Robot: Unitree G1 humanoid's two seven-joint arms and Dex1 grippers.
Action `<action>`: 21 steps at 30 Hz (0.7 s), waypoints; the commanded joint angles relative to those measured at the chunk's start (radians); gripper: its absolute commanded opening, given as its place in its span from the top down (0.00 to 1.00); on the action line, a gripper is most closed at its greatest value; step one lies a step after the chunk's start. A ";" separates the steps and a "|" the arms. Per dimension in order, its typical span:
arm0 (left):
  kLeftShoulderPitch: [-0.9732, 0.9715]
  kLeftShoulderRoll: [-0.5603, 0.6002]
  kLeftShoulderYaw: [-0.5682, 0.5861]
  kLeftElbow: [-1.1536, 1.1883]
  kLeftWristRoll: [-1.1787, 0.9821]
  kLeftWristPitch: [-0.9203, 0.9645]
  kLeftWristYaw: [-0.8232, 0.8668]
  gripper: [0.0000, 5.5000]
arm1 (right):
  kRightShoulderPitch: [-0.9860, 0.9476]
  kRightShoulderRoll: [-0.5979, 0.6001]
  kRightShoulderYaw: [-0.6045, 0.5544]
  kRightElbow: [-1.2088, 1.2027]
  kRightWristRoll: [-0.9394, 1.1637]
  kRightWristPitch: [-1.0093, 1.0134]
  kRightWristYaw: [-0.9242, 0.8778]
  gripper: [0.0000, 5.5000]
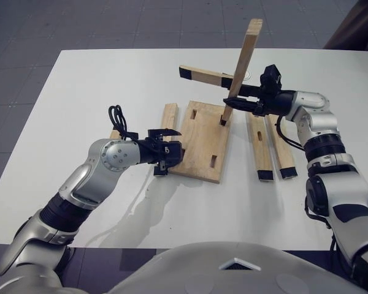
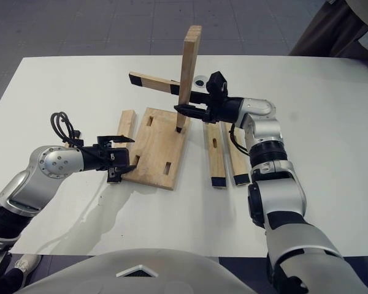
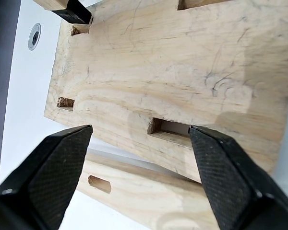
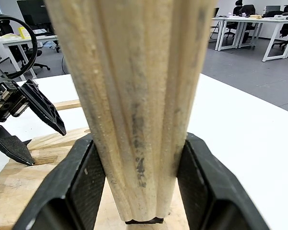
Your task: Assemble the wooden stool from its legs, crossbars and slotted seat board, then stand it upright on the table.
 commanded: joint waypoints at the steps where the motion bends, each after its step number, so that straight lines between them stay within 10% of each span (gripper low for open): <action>1: 0.048 0.011 -0.040 0.029 0.023 0.026 -0.051 0.32 | -0.027 0.003 -0.012 0.022 -0.014 -0.030 -0.006 0.63; 21: 0.045 0.008 -0.042 0.045 0.018 0.016 -0.059 0.32 | 0.037 -0.026 0.023 0.209 -0.119 -0.176 -0.037 0.63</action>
